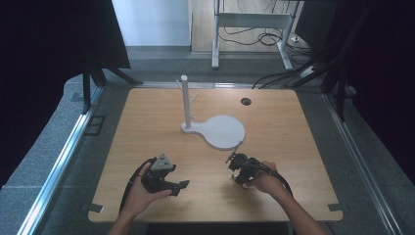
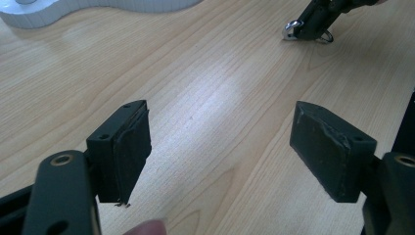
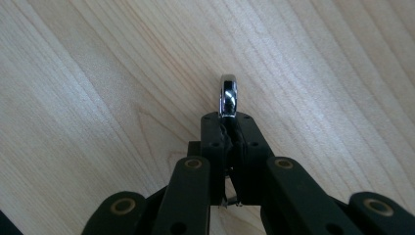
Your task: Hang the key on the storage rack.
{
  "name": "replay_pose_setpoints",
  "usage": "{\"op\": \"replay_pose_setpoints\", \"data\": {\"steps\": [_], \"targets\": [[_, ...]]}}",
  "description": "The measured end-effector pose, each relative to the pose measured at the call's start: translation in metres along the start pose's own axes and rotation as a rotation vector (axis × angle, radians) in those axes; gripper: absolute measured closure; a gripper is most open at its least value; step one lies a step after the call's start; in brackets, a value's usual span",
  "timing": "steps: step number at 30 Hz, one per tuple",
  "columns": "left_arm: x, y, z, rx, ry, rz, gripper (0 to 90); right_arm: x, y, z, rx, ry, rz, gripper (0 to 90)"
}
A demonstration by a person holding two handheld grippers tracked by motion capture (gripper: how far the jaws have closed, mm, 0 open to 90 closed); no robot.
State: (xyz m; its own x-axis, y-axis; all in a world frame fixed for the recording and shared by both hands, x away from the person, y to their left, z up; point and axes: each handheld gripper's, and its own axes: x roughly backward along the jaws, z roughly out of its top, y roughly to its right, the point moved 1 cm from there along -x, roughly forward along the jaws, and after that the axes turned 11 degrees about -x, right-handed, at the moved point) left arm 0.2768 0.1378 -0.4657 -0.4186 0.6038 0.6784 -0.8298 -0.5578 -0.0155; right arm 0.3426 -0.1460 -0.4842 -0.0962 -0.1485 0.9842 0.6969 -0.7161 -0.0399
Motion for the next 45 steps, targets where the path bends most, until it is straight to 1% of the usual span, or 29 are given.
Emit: {"op": "replay_pose_setpoints", "data": {"steps": [4, 9, 10, 11, 13, 19, 21, 30, 45], "targets": [[0.000, 0.000, 0.000, -0.004, -0.003, -0.001, 23.6, 0.005, 0.001, 0.001, -0.001, 0.013, -0.004, 84.4], [0.001, 0.001, 0.000, -0.005, -0.003, -0.002, 23.7, 0.017, 0.002, 0.003, 0.000, 0.040, -0.013, 84.5], [0.001, 0.001, 0.001, -0.006, -0.003, -0.002, 23.7, 0.022, 0.004, 0.004, 0.004, 0.047, -0.015, 84.5], [0.001, 0.001, 0.001, -0.006, -0.003, -0.002, 23.7, 0.022, 0.004, 0.004, 0.004, 0.047, -0.015, 84.5], [0.001, 0.001, 0.001, -0.006, -0.002, -0.002, 23.7, 0.027, 0.004, 0.005, -0.016, 0.059, -0.018, 84.5], [0.001, 0.001, 0.001, -0.007, -0.005, -0.002, 23.7, 0.037, 0.006, 0.007, -0.019, 0.094, -0.019, 84.5], [0.001, 0.001, 0.001, -0.004, -0.003, -0.001, 23.7, 0.041, 0.008, 0.007, -0.022, 0.110, -0.026, 84.5], [0.000, 0.002, 0.001, -0.010, -0.007, -0.005, 23.7, 0.050, 0.010, 0.010, -0.026, 0.140, -0.030, 84.5], [-0.001, 0.002, 0.001, -0.011, -0.008, -0.008, 23.7, 0.069, 0.014, 0.021, -0.037, 0.195, -0.042, 84.5]]}}
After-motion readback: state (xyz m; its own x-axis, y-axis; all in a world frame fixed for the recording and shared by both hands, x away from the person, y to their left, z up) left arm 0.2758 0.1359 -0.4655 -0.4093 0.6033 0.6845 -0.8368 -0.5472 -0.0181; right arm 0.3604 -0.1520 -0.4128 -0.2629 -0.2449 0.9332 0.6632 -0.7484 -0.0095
